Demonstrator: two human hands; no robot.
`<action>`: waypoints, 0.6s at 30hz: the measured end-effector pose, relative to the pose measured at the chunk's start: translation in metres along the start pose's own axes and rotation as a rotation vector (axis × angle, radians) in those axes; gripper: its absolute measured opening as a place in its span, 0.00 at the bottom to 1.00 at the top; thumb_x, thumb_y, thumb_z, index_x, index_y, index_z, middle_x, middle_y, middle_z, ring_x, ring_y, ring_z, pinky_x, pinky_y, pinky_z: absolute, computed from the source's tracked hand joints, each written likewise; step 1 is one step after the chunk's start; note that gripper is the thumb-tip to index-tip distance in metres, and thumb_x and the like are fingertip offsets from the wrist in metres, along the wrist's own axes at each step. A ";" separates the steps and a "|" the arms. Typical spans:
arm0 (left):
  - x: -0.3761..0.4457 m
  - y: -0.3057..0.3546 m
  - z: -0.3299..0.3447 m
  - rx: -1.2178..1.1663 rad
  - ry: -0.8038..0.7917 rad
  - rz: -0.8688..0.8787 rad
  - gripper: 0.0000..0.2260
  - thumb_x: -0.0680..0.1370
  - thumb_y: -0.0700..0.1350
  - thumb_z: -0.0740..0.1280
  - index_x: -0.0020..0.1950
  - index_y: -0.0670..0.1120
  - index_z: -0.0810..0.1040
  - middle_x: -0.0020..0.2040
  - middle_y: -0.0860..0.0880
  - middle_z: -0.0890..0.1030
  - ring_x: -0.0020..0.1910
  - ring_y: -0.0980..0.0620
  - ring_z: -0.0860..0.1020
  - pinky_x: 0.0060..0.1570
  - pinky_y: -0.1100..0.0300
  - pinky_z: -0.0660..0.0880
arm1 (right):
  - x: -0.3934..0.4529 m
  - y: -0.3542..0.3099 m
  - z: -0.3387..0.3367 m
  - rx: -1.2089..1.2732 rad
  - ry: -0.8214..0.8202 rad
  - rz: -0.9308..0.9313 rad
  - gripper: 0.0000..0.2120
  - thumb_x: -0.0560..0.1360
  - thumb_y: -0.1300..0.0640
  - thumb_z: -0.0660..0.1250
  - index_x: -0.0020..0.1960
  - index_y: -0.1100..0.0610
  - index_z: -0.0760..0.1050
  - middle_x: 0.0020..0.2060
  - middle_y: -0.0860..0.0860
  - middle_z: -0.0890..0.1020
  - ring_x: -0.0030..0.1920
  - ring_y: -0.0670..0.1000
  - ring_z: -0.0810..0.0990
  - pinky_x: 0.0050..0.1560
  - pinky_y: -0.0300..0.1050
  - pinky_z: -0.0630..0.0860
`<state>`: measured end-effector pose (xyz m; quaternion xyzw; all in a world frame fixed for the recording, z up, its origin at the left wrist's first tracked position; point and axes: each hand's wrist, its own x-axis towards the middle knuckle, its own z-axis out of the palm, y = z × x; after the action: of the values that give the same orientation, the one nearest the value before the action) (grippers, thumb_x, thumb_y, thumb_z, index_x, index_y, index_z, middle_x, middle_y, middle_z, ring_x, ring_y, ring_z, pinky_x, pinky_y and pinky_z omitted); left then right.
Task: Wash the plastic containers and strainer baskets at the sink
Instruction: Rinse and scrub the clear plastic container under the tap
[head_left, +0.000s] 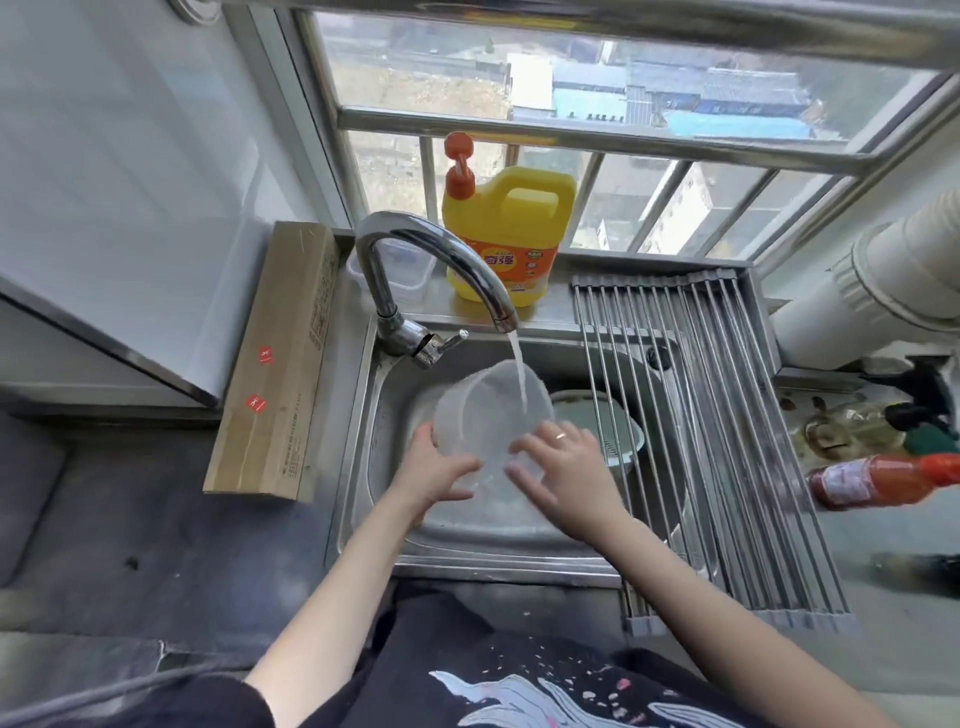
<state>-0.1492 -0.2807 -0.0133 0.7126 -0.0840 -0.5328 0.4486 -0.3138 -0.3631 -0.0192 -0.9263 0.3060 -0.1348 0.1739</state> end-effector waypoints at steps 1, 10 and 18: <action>-0.001 -0.002 -0.001 0.154 0.030 0.116 0.27 0.67 0.34 0.73 0.62 0.44 0.66 0.55 0.48 0.72 0.55 0.45 0.76 0.31 0.57 0.79 | 0.003 0.000 -0.012 0.181 0.001 0.241 0.25 0.77 0.38 0.51 0.46 0.56 0.77 0.40 0.50 0.78 0.42 0.52 0.75 0.43 0.47 0.68; -0.024 -0.022 0.005 1.330 0.103 1.042 0.39 0.55 0.36 0.77 0.63 0.51 0.66 0.58 0.52 0.68 0.58 0.47 0.67 0.23 0.58 0.77 | 0.002 0.037 -0.041 1.616 -0.257 1.601 0.37 0.75 0.31 0.53 0.63 0.64 0.71 0.52 0.60 0.80 0.50 0.58 0.80 0.48 0.54 0.77; -0.021 -0.027 0.009 1.291 0.129 1.856 0.18 0.79 0.33 0.58 0.62 0.51 0.72 0.60 0.47 0.71 0.63 0.47 0.72 0.57 0.47 0.77 | -0.029 0.043 -0.046 1.896 -0.183 1.305 0.27 0.74 0.35 0.58 0.53 0.56 0.80 0.56 0.61 0.80 0.54 0.63 0.78 0.59 0.63 0.73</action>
<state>-0.1750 -0.2570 -0.0184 0.4993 -0.8163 0.1869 0.2223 -0.3748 -0.3884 0.0006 -0.0955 0.4885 -0.1272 0.8580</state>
